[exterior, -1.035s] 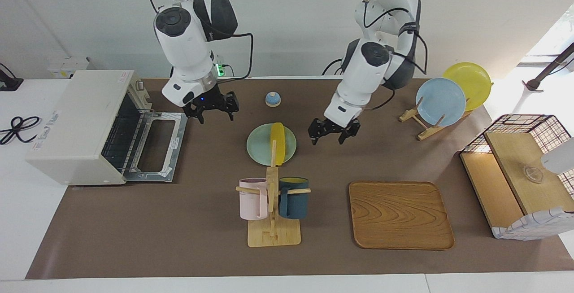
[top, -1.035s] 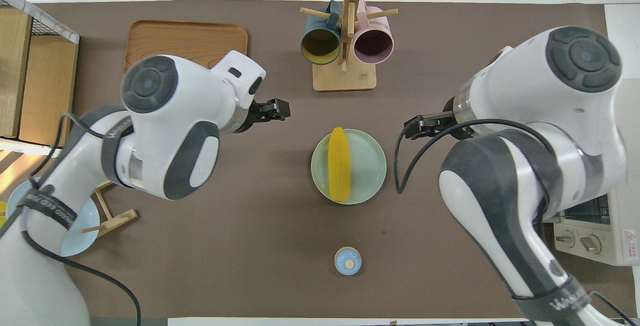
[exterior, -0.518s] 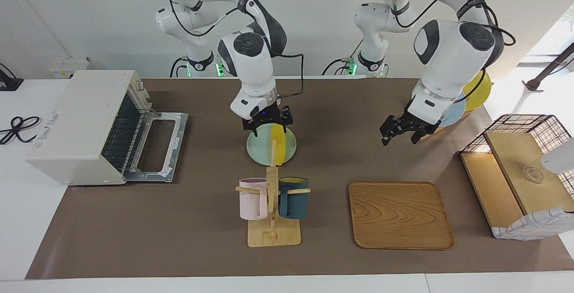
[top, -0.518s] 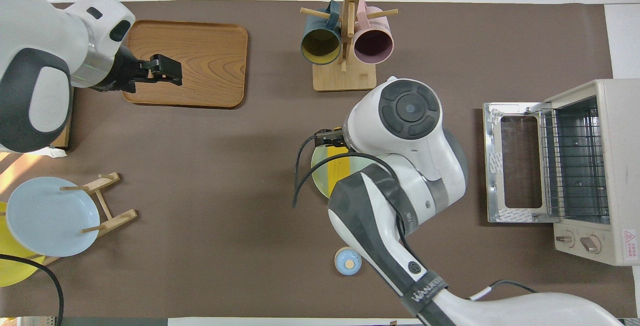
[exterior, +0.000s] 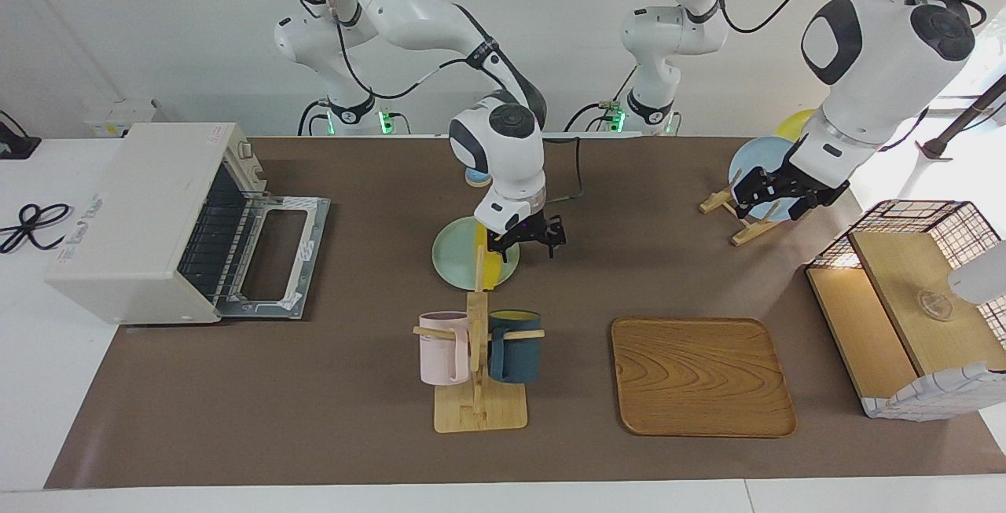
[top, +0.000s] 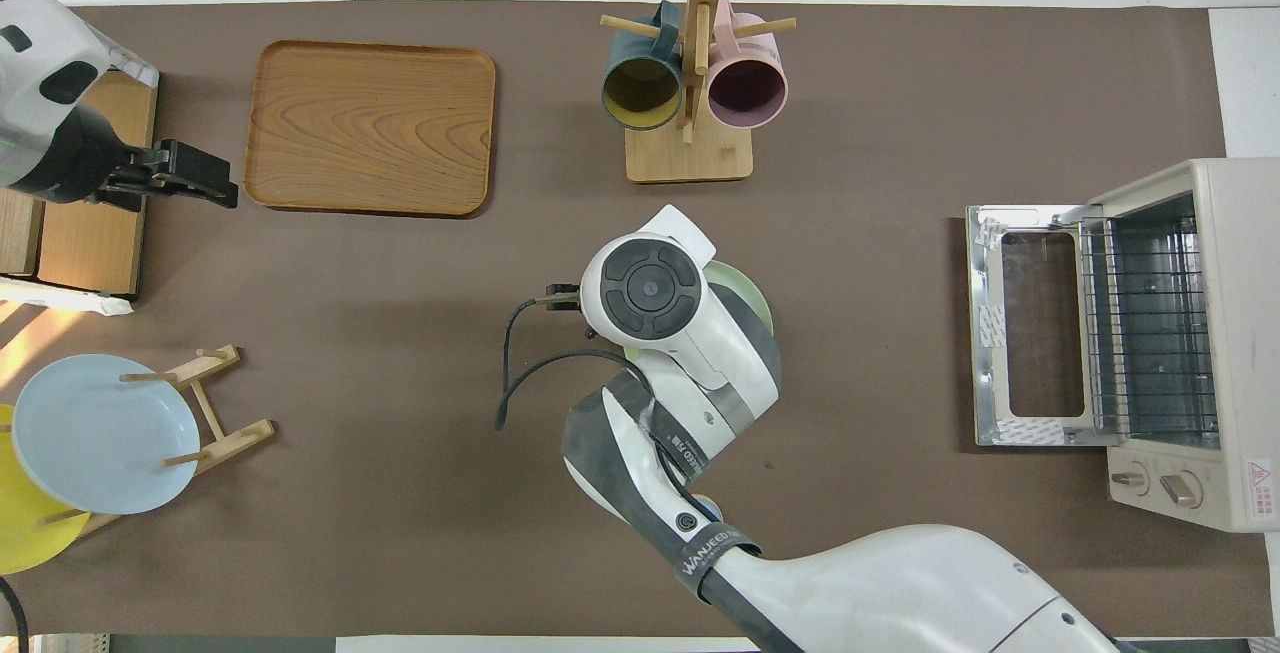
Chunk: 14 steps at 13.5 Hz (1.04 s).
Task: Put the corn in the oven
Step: 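Grasp the plate with the right gripper while the left gripper withdraws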
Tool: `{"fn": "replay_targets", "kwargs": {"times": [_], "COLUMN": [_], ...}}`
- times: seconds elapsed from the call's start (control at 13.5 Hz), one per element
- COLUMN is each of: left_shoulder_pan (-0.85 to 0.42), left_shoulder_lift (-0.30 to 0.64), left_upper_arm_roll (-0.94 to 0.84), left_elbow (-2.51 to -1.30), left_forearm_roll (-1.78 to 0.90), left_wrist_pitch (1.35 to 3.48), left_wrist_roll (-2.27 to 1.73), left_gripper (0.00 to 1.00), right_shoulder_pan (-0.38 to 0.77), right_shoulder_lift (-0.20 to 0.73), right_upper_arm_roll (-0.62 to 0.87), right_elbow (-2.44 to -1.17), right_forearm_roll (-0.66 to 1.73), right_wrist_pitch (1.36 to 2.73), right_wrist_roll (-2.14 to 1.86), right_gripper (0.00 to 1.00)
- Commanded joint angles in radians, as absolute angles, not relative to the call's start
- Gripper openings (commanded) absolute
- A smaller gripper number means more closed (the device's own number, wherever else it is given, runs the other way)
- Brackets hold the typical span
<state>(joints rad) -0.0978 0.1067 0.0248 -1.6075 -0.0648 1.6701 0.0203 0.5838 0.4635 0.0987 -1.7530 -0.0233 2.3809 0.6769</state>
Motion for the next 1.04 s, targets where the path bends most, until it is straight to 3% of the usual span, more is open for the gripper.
{"fn": "replay_targets", "kwargs": {"times": [0.0, 0.15, 0.3, 0.44, 0.59, 0.67, 0.81, 0.96], "left_shoulder_pan": [-0.103, -0.109, -0.11, -0.123, -0.137, -0.137, -0.138, -0.132], "left_shoulder_lift": [0.029, 0.014, 0.015, 0.021, 0.018, 0.014, -0.012, -0.037], "left_upper_arm_roll": [0.017, 0.017, 0.017, 0.015, 0.015, 0.017, 0.015, 0.011], "left_elbow": [-1.71, -1.735, -1.726, -1.701, -1.684, -1.678, -1.672, -1.687], "left_forearm_roll": [-0.038, -0.038, -0.037, -0.003, 0.012, 0.012, 0.012, 0.011], "left_wrist_pitch": [1.661, 1.664, 1.672, 1.664, 1.643, 1.629, 1.586, 1.559], "left_wrist_roll": [0.023, 0.021, 0.026, 0.028, 0.028, 0.028, 0.028, 0.031], "left_gripper": [1.0, 1.0, 1.0, 1.0, 1.0, 1.0, 1.0, 1.0], "right_shoulder_pan": [0.598, 0.597, 0.594, 0.591, 0.588, 0.588, 0.591, 0.591], "right_shoulder_lift": [0.476, 0.477, 0.468, 0.463, 0.456, 0.453, 0.446, 0.446], "right_upper_arm_roll": [0.098, 0.098, 0.097, 0.097, 0.097, 0.097, 0.097, 0.094], "right_elbow": [-1.743, -1.773, -1.815, -1.841, -1.856, -1.87, -1.873, -1.853], "right_forearm_roll": [-0.038, -0.038, -0.038, -0.04, -0.04, -0.04, -0.041, -0.087], "right_wrist_pitch": [2.396, 2.419, 2.436, 2.436, 2.434, 2.434, 2.416, 2.363], "right_wrist_roll": [0.712, 0.712, 0.707, 0.703, 0.701, 0.703, 0.703, 0.703], "right_gripper": [0.98, 0.84, 0.83, 0.64, 0.55, 0.42, 0.0, 0.0]}}
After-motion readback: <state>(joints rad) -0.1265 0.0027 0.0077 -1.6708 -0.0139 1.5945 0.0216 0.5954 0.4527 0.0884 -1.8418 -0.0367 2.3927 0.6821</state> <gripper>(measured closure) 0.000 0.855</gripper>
